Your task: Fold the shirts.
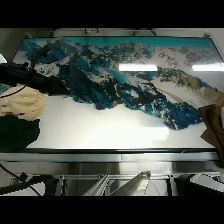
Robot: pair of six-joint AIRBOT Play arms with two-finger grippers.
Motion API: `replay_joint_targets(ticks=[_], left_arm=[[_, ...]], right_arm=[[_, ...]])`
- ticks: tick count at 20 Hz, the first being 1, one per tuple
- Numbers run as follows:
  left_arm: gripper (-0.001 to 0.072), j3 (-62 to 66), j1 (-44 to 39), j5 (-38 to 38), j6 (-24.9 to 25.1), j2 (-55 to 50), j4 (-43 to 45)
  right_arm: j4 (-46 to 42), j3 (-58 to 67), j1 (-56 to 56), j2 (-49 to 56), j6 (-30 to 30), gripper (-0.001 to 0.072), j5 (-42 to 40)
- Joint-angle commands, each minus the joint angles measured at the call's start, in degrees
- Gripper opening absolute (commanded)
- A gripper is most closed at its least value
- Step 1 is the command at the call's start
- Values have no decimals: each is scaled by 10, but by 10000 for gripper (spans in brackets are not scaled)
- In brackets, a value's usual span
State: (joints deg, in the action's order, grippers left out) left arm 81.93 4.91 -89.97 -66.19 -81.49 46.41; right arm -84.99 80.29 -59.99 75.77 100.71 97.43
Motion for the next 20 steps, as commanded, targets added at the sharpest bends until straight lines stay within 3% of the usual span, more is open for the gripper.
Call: replay_joint_targets(ticks=[1, 5, 10, 13, 20], left_arm=[[12, 69, 3, -1, -5, 0, -1], [13, 25, 3, -10, -36, 33, -21], [13, -315, 3, 35, -31, 206, -84], [13, -474, 3, 36, 3, 294, -87], [13, -539, 3, 40, -1, 387, -91]], right_arm=[[265, -1, 37, -2, -25, 16, -22], [298, -35, 204, -47, -109, 15, -62], [302, -280, 473, -215, -155, 15, -188], [302, -421, 613, -279, -163, 16, -285], [346, -448, 669, -249, -161, 16, -311]])
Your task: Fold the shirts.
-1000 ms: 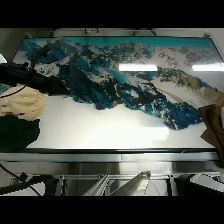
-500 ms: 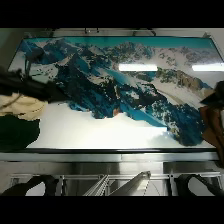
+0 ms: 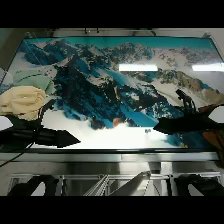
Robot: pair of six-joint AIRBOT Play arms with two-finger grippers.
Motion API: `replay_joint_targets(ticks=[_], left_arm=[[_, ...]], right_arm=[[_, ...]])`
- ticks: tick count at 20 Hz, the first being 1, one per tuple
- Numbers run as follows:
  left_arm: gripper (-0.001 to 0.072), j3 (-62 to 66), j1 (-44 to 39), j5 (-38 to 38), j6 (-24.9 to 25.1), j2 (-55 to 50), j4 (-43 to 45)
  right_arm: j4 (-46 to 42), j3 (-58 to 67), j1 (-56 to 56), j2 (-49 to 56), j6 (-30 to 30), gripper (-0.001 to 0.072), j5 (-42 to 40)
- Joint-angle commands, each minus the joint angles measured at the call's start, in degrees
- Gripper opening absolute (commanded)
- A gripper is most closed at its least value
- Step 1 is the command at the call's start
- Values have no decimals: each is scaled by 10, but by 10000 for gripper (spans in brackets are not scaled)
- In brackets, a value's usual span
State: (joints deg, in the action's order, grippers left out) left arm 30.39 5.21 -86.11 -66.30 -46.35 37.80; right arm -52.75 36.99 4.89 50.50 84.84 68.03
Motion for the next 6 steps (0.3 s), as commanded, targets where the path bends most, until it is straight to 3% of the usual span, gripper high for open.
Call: replay_joint_targets(ticks=[1, 6], left_arm=[[13, -24, 0, 2, -4, 43, -4], [13, -24, 0, 1, -9, 63, -4]], right_arm=[[25, -15, 20, 4, -2, 16, -17], [25, -15, 20, 6, -2, 16, -17]])
